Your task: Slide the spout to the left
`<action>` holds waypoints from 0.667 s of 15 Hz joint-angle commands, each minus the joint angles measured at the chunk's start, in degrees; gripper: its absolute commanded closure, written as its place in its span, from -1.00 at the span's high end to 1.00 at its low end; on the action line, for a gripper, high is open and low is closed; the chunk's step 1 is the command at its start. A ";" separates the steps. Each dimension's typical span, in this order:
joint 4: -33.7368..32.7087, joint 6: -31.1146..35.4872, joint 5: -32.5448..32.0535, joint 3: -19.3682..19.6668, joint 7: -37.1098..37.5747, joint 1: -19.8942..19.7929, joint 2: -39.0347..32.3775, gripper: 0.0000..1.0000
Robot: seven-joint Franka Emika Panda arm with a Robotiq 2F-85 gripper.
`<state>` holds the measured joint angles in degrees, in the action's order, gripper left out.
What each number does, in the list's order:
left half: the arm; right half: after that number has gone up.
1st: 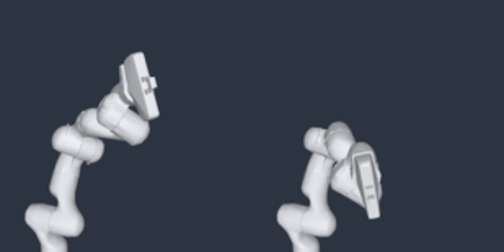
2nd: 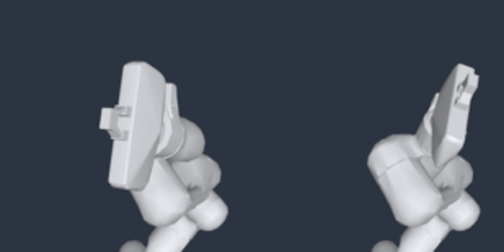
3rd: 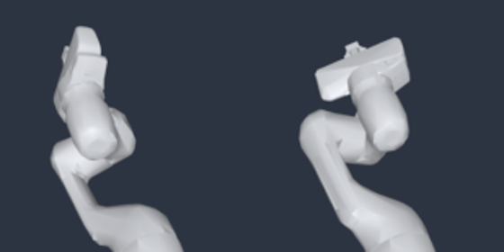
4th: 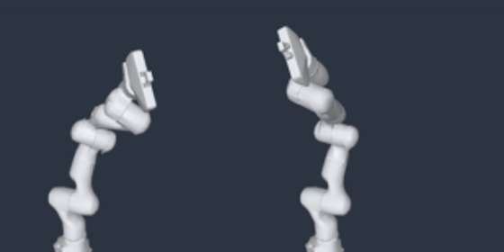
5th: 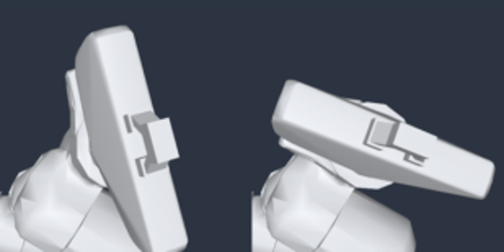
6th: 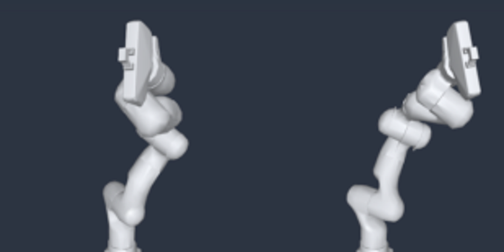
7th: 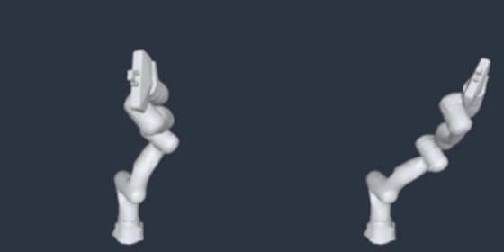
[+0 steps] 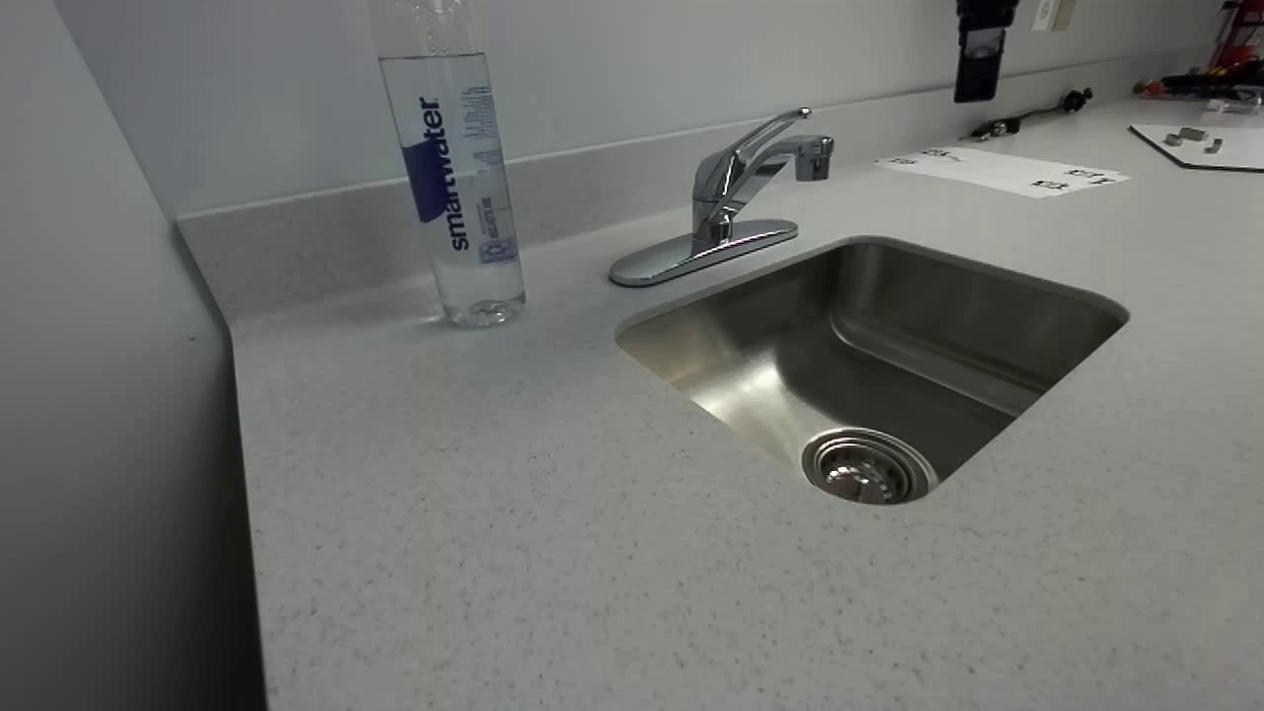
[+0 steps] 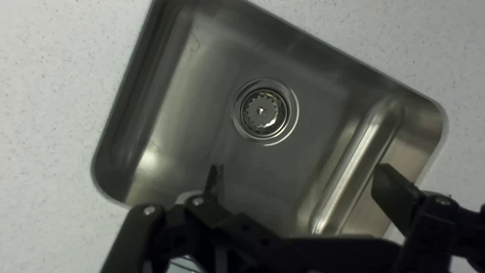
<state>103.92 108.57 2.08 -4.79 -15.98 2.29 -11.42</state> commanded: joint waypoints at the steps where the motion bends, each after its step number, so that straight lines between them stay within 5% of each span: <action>1: 0.63 -0.07 -0.25 0.17 -0.03 0.07 0.09 1.00; 10: 1.42 0.15 -0.41 0.18 -0.04 0.07 0.19 1.00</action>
<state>105.48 108.90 1.66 -4.66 -16.04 2.29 -11.20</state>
